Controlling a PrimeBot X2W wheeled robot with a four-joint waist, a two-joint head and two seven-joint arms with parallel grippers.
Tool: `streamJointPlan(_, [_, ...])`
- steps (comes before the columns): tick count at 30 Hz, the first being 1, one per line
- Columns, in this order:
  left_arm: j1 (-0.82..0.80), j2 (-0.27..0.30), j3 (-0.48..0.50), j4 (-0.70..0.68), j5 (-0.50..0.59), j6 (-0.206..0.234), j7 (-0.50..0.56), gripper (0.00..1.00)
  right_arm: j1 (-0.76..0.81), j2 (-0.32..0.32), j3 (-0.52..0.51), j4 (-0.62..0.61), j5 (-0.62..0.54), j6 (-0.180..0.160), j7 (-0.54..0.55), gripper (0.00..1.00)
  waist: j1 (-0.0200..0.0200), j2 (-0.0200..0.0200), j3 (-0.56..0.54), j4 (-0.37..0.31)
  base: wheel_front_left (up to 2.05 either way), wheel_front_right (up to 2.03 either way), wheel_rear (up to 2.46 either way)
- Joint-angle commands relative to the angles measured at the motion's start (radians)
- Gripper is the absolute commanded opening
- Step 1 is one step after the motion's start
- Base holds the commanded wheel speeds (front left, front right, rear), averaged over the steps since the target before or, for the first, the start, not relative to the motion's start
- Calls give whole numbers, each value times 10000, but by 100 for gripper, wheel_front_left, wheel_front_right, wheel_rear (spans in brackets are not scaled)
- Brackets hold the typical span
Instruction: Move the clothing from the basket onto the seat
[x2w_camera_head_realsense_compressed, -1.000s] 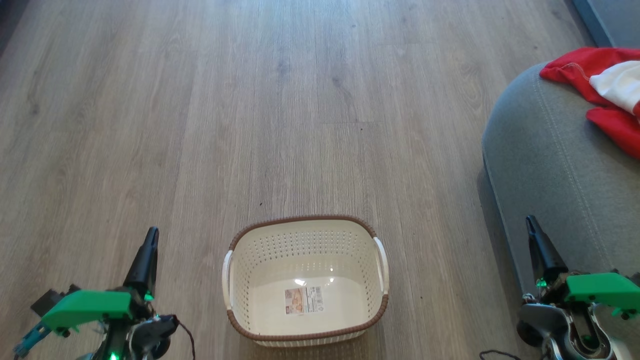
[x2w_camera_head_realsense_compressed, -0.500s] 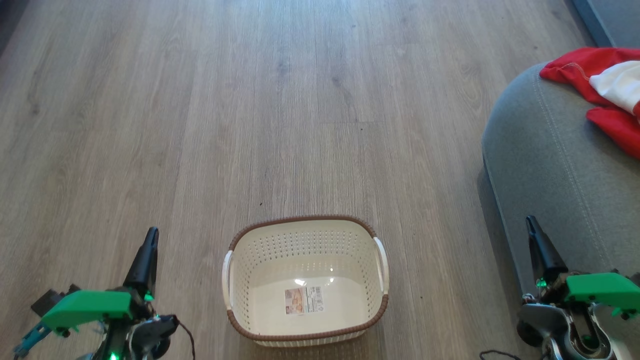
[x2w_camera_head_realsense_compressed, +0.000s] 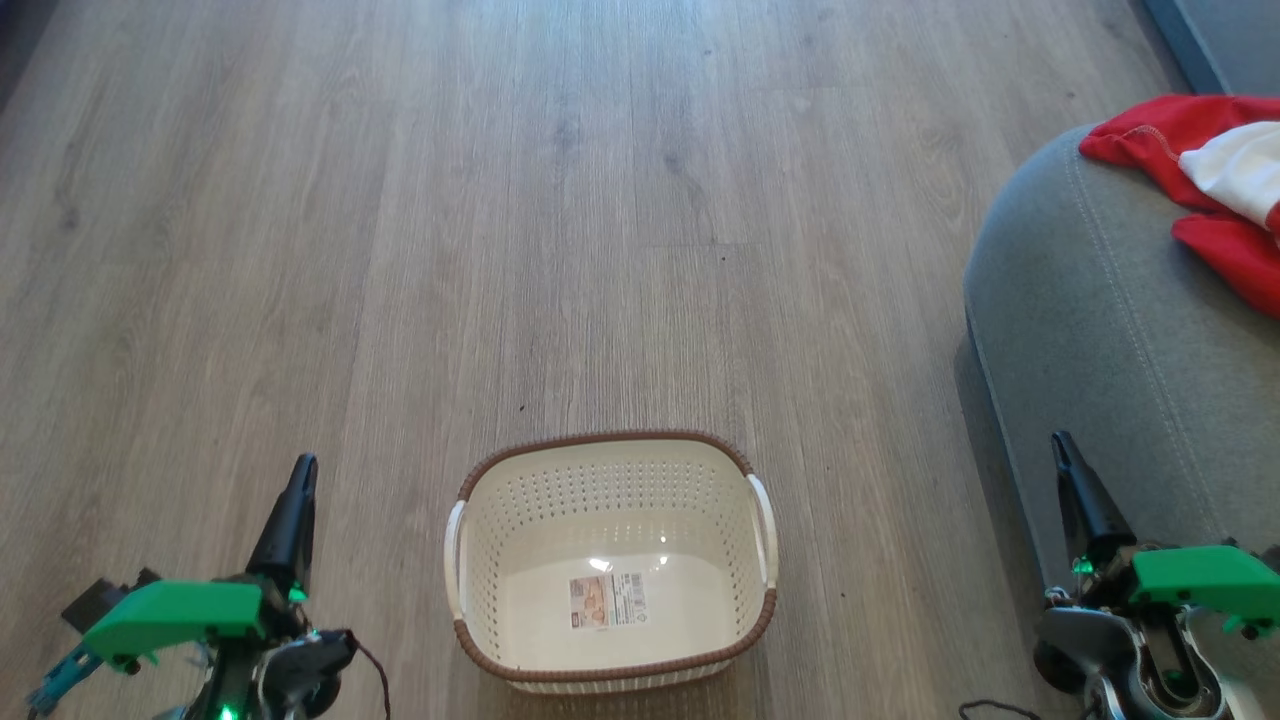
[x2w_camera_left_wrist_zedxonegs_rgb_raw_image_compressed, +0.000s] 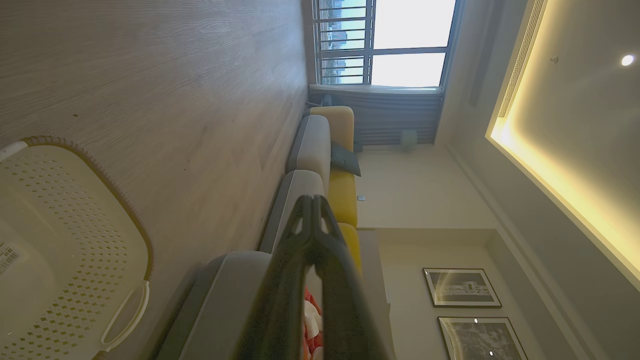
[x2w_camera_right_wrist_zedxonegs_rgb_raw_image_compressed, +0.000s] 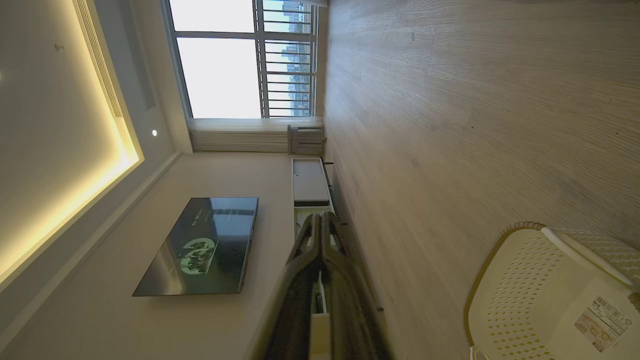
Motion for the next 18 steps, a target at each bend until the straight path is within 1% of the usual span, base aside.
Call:
streamJointPlan(1, [-473,81,353,-330,-66,-92,75,0,-541,-35,170,-387,57,0,42,0,0,0,0,0,0,0,0])
streamJointPlan(18, [-472,81,353,-331,-66,-92,75,0,-541,-35,171,-387,57,0,42,0,0,0,0,0,0,0,0])
